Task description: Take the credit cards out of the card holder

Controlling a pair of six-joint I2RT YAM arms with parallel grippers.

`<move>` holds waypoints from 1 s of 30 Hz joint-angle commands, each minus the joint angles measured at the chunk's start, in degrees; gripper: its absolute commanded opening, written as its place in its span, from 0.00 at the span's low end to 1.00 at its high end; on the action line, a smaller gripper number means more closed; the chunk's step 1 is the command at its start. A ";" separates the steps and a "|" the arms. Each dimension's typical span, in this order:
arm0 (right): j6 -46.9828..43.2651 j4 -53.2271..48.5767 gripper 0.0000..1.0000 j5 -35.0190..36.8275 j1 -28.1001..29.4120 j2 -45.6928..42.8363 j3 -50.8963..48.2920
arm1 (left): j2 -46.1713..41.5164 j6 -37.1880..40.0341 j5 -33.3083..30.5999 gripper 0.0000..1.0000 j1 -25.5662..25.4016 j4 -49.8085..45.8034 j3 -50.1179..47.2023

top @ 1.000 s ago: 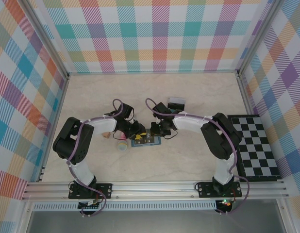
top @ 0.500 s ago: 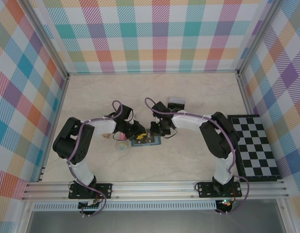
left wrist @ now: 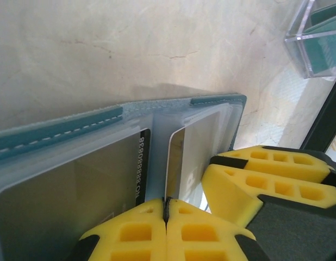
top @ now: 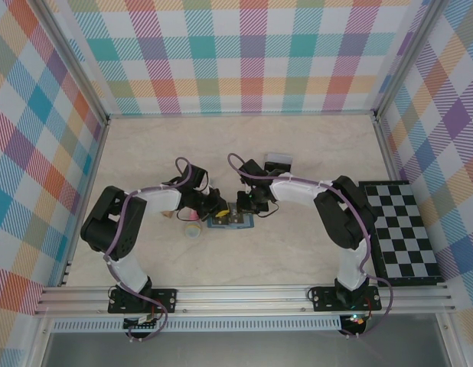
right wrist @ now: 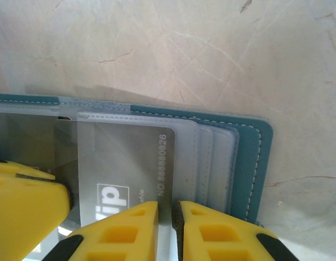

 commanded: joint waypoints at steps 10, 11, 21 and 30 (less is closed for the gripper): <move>-1.29 1.97 0.28 -3.32 -1.65 -6.66 -3.55 | -10.45 10.05 -5.16 0.00 3.69 -14.22 0.28; -1.42 2.94 0.31 -4.14 -2.06 -8.06 -4.11 | -11.17 10.55 -5.04 0.00 4.02 -14.95 0.56; 0.46 17.27 0.60 -20.99 -4.75 -12.87 -9.40 | -16.03 8.78 2.98 0.00 6.00 -12.35 1.79; 10.63 30.16 0.62 -35.00 -8.15 -11.59 -11.06 | -20.65 2.84 9.40 0.00 6.45 -4.51 0.70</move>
